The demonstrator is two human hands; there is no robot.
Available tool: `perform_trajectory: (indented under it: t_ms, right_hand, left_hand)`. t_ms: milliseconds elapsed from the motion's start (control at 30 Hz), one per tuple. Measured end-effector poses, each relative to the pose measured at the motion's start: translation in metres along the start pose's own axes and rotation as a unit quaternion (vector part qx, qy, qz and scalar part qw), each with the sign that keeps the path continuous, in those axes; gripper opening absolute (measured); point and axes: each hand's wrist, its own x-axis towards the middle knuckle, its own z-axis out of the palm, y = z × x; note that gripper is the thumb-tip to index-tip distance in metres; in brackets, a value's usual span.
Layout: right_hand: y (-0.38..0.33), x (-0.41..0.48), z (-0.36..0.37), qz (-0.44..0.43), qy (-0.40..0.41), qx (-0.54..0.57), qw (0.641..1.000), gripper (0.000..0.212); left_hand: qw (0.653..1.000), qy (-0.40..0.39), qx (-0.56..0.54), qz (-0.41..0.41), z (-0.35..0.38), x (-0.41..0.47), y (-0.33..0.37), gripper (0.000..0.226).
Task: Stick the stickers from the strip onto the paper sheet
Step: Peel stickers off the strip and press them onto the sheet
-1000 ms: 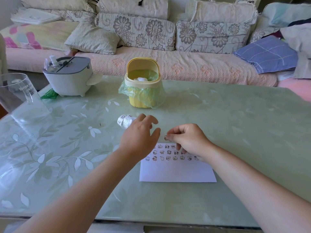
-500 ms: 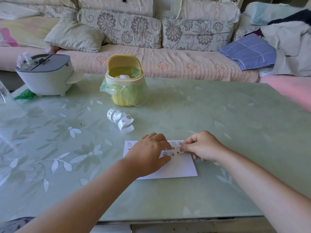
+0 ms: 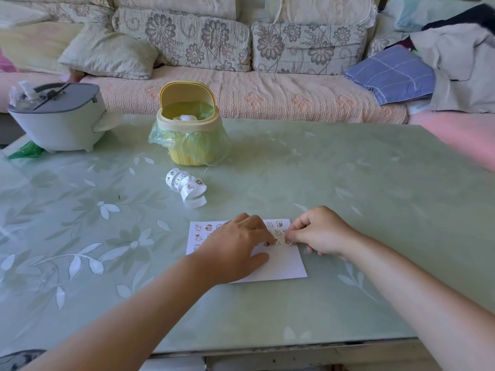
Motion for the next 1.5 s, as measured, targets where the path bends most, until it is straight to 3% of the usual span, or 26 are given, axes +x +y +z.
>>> perform_trajectory:
  t_ms: [367, 567, 700, 933, 1033, 1167, 1333, 1400, 1500]
  right_hand:
    - [-0.006, 0.001, 0.004, 0.022, 0.016, -0.039, 0.999, 0.003]
    - [-0.012, 0.000, 0.007, 0.030, 0.029, -0.107, 0.993, 0.010]
    - [-0.023, 0.000, 0.004, 0.060, 0.034, -0.194, 0.979, 0.003]
    - [-0.020, -0.008, -0.003, 0.046, 0.096, -0.261, 0.959, 0.035]
    - [-0.009, -0.014, -0.002, 0.015, 0.093, -0.228, 0.969, 0.031]
    - [0.008, -0.019, 0.005, -0.098, 0.112, -0.273, 0.951, 0.020]
    - [0.029, -0.030, 0.016, -0.242, 0.105, -0.353, 0.898, 0.034]
    - [0.034, -0.036, 0.022, -0.261, 0.120, -0.387, 0.876, 0.043]
    - [0.041, -0.043, 0.025, -0.256, 0.124, -0.400, 0.871, 0.051]
  left_hand:
    - [1.000, -0.017, 0.011, -0.008, -0.001, 0.000, 0.001, 0.031]
    - [0.998, -0.008, 0.065, 0.012, 0.001, 0.000, 0.005, 0.041]
    - [0.994, 0.012, 0.107, 0.033, 0.006, -0.002, 0.008, 0.046]
    - [0.992, 0.021, 0.119, 0.025, 0.007, -0.002, 0.012, 0.046]
    - [0.991, 0.025, 0.127, 0.020, 0.009, -0.002, 0.016, 0.047]
    - [0.987, 0.029, 0.160, 0.010, 0.015, -0.002, 0.022, 0.045]
    - [0.983, 0.055, 0.177, -0.010, 0.023, -0.007, 0.031, 0.043]
    - [0.983, 0.058, 0.175, -0.022, 0.025, -0.008, 0.034, 0.043]
    - [0.984, 0.061, 0.166, -0.035, 0.024, -0.011, 0.035, 0.041]
